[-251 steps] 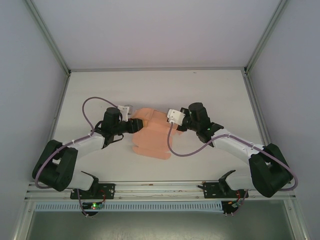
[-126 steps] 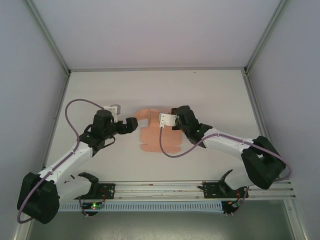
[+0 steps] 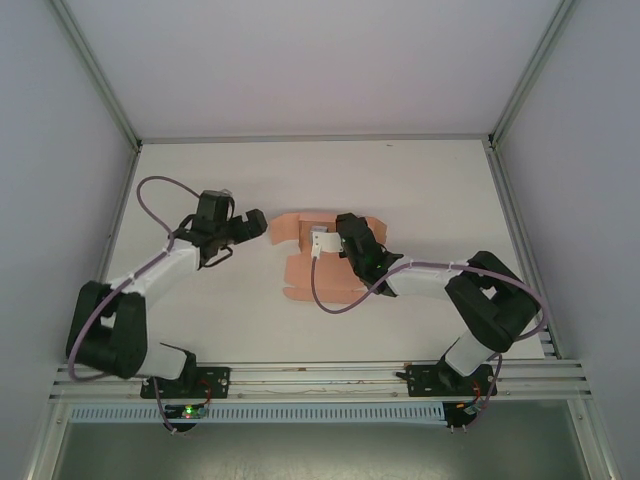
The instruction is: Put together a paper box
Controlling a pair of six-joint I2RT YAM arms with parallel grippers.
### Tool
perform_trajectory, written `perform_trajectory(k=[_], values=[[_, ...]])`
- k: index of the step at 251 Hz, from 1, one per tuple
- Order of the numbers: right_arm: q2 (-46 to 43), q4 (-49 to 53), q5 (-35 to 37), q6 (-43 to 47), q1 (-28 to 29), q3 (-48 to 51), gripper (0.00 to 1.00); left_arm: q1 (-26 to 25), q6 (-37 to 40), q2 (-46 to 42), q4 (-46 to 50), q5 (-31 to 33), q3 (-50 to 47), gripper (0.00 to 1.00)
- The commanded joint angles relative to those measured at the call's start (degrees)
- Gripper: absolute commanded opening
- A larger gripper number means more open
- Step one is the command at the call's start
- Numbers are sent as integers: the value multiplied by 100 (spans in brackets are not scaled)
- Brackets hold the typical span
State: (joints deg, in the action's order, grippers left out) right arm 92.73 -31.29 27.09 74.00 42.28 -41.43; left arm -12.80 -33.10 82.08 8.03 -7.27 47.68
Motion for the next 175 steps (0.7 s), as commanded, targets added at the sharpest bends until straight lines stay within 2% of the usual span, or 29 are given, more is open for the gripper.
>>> perform_trajectory(k=[1, 43, 64, 90, 123, 145, 175], values=[[87, -442, 186, 209, 56, 96, 0, 110, -17, 390, -389, -162, 325, 100], [16, -269, 58, 19, 53, 87, 0, 259, 277, 1122, -1071, -464, 496, 100], [0, -216, 16, -83, 52, 86, 0, 276, 542, 1437, -1565, -1100, 505, 93], [26, -189, 9, -151, 52, 48, 0, 236, 858, 1627, -1947, -2101, 442, 79], [35, -129, -72, -282, 51, 20, 0, 123, 1174, 1554, -2652, -3004, -47, 72], [53, -54, -37, -307, 43, -15, 0, 98, 1273, 1364, -2809, -2889, -347, 72], [22, -35, 7, -281, 8, -7, 0, 92, 1385, 1143, -2390, -2411, -343, 70]])
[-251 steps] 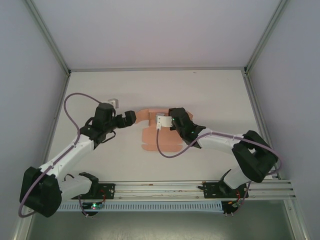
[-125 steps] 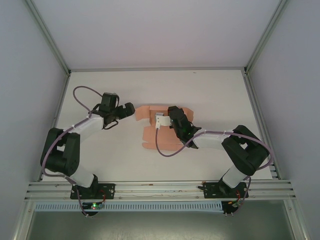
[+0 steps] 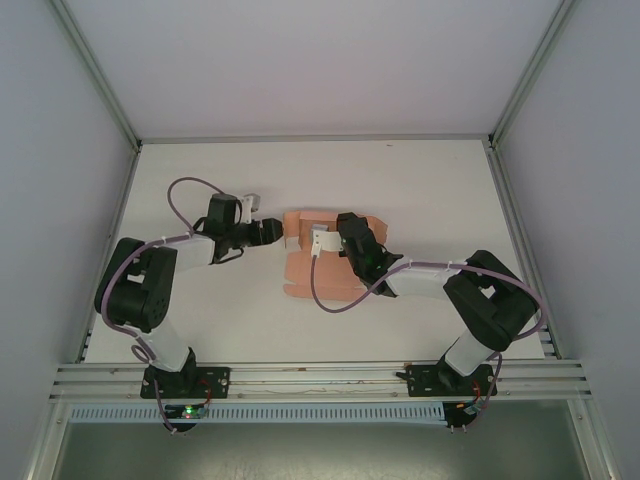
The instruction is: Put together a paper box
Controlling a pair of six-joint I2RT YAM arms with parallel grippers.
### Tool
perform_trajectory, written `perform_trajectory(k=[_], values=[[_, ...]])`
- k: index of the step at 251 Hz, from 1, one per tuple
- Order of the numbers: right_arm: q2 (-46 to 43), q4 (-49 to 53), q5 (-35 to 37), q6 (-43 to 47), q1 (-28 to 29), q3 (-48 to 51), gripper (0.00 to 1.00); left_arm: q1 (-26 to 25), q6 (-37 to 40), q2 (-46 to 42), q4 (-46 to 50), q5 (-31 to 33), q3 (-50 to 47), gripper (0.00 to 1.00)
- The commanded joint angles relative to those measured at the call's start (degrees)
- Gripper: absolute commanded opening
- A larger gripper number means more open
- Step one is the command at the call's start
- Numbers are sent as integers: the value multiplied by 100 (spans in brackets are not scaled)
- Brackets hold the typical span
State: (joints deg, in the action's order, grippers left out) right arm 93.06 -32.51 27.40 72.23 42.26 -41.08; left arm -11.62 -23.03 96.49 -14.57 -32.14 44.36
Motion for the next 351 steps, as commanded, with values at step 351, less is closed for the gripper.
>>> perform_trajectory(k=[351], values=[[-265, 560, -210, -438, -7, -23, 0, -1045, 1762, -733, 570, 195, -142, 45]])
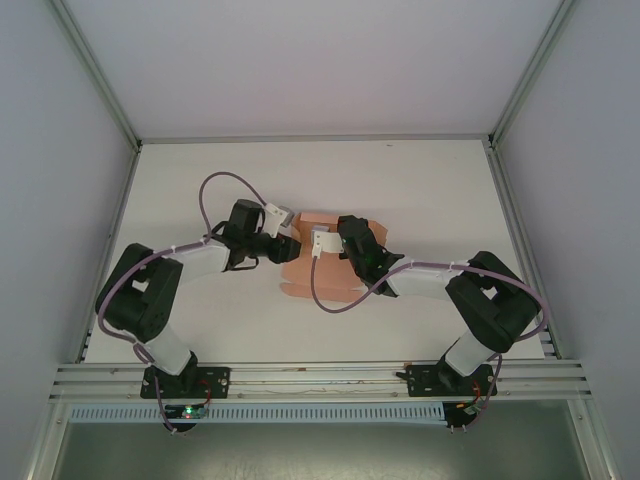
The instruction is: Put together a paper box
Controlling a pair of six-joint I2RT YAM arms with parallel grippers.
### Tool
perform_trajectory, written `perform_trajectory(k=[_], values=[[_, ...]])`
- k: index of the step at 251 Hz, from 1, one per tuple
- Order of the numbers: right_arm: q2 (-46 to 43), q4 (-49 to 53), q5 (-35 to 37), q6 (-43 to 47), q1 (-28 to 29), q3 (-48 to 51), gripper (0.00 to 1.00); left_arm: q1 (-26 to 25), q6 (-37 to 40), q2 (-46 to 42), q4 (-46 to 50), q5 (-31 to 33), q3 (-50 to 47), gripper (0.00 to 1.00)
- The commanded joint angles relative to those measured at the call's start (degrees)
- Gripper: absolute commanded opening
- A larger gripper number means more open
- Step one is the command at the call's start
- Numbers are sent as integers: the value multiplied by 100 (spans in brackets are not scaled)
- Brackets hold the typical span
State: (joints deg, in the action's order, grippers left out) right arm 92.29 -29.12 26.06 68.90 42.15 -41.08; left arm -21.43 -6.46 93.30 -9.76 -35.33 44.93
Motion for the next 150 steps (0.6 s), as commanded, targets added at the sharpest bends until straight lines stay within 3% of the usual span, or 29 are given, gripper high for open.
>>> perform_trajectory(k=[1, 13, 26, 41, 57, 73, 104, 125, 150], values=[[-191, 227, -77, -108, 4, -23, 0, -63, 98, -415, 106, 543, -206, 45], [-209, 249, -110, -128, -14, -20, 0, -65, 53, -456, 351, 844, -179, 46], [-203, 269, -93, -127, -27, -27, 0, -63, 14, -535, 588, 980, -157, 54], [-197, 280, -84, -127, -40, -30, 0, -63, -64, -723, 599, 1107, -277, 57], [-201, 310, -107, -126, -49, -23, 0, -55, -164, -1049, 429, 1375, -466, 69], [-200, 328, -121, -131, -58, -15, 0, 30, -258, -1354, 405, 1505, -524, 71], [-203, 328, -136, -136, -62, -13, 0, 366, -610, -1527, 440, 1927, -375, 87], [-231, 346, -172, -160, -75, 4, 0, 561, -756, -1179, 574, 2362, -79, 88], [-242, 346, -180, -177, -84, 26, 0, 724, -719, -537, 546, 2021, 302, 84]])
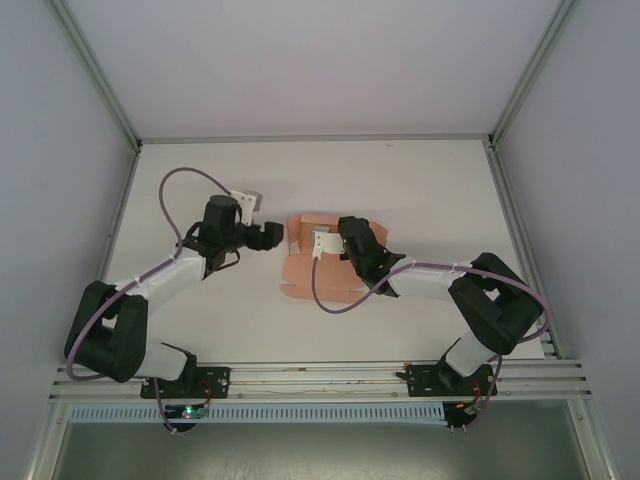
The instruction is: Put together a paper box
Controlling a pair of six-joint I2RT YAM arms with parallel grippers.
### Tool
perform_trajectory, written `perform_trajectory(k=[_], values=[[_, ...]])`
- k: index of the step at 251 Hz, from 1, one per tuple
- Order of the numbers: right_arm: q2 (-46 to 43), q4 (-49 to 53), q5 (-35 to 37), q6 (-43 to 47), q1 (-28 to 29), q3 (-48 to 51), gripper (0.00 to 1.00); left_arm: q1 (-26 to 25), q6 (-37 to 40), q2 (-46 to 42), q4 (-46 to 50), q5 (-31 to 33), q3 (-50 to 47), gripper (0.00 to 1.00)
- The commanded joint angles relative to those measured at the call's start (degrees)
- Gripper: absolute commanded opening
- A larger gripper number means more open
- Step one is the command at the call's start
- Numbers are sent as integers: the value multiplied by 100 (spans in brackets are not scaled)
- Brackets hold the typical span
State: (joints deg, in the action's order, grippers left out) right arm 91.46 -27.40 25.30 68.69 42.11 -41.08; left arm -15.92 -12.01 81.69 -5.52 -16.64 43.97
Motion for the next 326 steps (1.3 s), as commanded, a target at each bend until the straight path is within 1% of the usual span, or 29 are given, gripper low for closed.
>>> perform_trajectory(k=[1, 19, 33, 55, 67, 78, 94, 107, 117, 130, 143, 159, 195, 218, 244, 253, 281, 307, 317, 326], values=[[-161, 173, -99, -159, -80, 23, 0, 171, -154, 653, 130, 135, 418, 84], [-158, 173, -119, -185, -80, 22, 0, 162, 109, 1103, 118, -482, 678, 79], [-164, 173, -137, -195, -80, 13, 0, 135, 308, 1309, -47, -1087, 736, 77], [-143, 191, -129, -215, -80, -19, 0, 55, 602, 1400, -318, -1667, 650, 73], [-149, 198, -139, -220, -80, -32, 0, 12, 765, 1379, -344, -1978, 613, 67], [-151, 200, -161, -215, -72, -39, 0, -55, 920, 1370, -328, -2121, 583, 62], [-157, 234, -200, -215, -63, -56, 0, -166, 1090, 1411, -291, -2080, 589, 54], [-149, 267, -196, -231, -57, -82, 0, -233, 1200, 1491, -194, -2122, 656, 51], [-144, 310, -205, -240, -54, -108, 0, -291, 1212, 1558, -176, -2163, 698, 46], [-109, 324, -187, -242, -54, -127, 0, -362, 1230, 1616, -135, -2235, 728, 42], [-79, 323, -166, -242, -54, -128, 0, -449, 1293, 1626, -147, -2225, 702, 41], [-70, 336, -155, -265, -45, -125, 0, -513, 1298, 1623, -195, -2109, 644, 42], [-104, 378, -157, -260, -46, -139, 0, -551, 1182, 1674, -328, -2077, 590, 44], [-148, 397, -198, -287, -16, -139, 0, -583, 950, 1767, -597, -1564, 591, 44], [-125, 565, -317, -404, 12, -170, 0, -636, 708, 1922, -992, -1572, 657, 44], [-75, 613, -308, -422, 30, -193, 0, -708, 696, 1945, -1094, -1475, 667, 44], [45, 597, -134, -443, 111, -215, 0, -971, 665, 1971, -1313, -926, 625, 44], [76, 375, 53, -445, 204, -118, 0, -1027, 302, 1965, -1874, -744, 381, 46], [67, 252, 130, -418, 244, -47, 0, -1034, 141, 1961, -2157, -670, 221, 45], [49, 242, 184, -424, 263, -31, 0, -1041, 12, 1956, -2414, -542, 114, 41]])
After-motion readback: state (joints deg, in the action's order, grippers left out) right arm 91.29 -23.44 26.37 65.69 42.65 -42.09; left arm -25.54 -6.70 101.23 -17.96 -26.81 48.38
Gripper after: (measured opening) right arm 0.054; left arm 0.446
